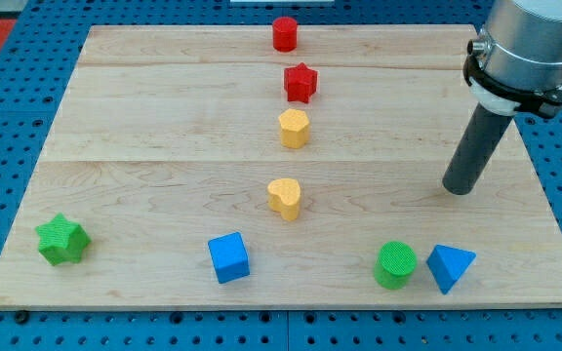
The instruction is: Push the yellow heart diagonal top left to the blue cube
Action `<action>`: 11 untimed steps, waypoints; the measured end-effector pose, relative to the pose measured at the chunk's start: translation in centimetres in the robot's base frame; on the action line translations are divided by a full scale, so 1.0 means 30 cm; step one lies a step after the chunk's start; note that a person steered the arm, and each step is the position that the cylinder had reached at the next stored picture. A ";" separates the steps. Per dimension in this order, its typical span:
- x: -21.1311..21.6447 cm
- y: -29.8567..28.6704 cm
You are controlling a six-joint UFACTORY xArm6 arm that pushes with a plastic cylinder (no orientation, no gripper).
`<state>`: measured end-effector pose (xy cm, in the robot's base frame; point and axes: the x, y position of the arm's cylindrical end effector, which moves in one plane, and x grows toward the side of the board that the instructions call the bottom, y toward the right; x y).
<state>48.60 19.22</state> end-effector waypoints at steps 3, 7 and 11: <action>0.070 -0.334; -0.144 -0.683; -0.082 -1.042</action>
